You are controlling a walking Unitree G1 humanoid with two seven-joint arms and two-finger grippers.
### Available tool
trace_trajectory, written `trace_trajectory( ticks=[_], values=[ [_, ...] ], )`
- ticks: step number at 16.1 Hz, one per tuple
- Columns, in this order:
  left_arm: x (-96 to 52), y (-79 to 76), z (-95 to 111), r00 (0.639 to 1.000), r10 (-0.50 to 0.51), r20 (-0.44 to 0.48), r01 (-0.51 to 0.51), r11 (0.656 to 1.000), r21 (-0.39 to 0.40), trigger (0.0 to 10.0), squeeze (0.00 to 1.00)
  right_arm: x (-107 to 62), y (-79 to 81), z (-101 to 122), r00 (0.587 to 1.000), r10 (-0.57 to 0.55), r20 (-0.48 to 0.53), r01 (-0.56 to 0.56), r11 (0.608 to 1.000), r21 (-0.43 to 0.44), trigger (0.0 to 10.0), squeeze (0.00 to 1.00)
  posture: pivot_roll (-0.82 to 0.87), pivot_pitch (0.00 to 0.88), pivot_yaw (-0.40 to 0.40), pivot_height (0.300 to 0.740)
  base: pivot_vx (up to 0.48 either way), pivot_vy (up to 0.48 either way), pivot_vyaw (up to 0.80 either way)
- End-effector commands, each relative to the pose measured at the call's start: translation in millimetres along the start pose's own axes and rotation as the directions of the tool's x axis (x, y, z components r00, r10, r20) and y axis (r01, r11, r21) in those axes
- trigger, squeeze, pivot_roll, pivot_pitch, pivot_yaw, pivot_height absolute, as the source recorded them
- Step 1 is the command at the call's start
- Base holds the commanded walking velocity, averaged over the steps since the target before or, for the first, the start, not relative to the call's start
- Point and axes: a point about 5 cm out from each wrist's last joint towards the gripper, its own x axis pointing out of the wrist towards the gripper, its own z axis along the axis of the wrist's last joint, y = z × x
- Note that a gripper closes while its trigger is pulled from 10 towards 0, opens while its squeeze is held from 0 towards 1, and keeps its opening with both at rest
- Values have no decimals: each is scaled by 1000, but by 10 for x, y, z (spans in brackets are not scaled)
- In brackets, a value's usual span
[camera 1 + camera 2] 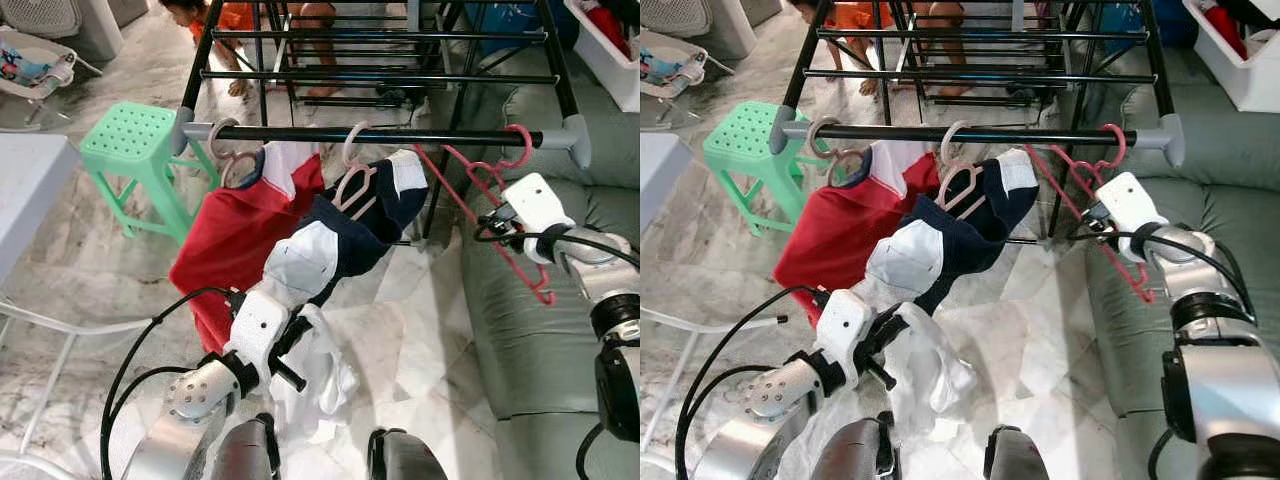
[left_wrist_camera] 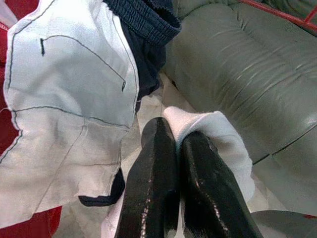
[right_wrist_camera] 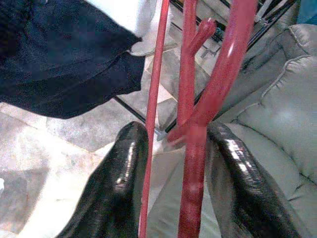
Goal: Hang hanger
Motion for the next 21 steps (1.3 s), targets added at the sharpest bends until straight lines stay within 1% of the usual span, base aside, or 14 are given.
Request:
trace_trajectory(
  ticks=[1,6,10,13,14,15,16,17,18,21],
  values=[
    [7,0,40,1000,-1,11,1,1000,11,10000,0,-23,-44,0,1000,0,7,-1,1000,27,0,0,66,181,36,740,0,0,0],
    [48,7,28,1000,-5,8,5,1000,16,10000,0,-19,-31,38,997,44,60,-52,989,140,0,0,53,165,39,740,0,0,0],
    [74,1,27,1000,-12,9,12,1000,16,10000,0,-26,-23,29,995,64,79,-78,976,202,0,0,50,161,41,740,0,0,0],
    [88,23,15,1000,-8,5,8,1000,19,10000,0,-8,45,0,992,92,86,-110,966,234,0,0,52,147,42,740,0,0,0],
    [101,34,18,1000,-9,5,9,1000,21,10000,0,4,66,7,991,100,88,-119,965,236,196,0,51,148,41,740,0,0,0],
    [108,38,18,1000,-10,6,10,1000,23,10000,0,14,79,10,991,99,85,-117,965,235,1059,0,48,147,42,740,0,0,0],
    [125,46,17,1000,-10,6,9,1000,23,10000,0,28,94,14,992,93,83,-112,961,253,3961,0,44,135,38,740,0,0,0],
    [140,43,22,1000,-10,9,10,1000,24,10000,0,40,141,6,990,118,79,-133,965,227,3647,0,43,132,36,740,0,0,0],
    [155,33,28,1000,-11,14,11,1000,25,10000,0,52,169,-40,994,102,36,-107,972,207,10000,0,42,132,34,740,0,0,0],
    [155,25,23,1000,-11,14,11,1000,25,10000,0,50,186,-82,995,98,17,-99,974,204,10000,0,45,131,31,740,0,0,0]
  ],
)
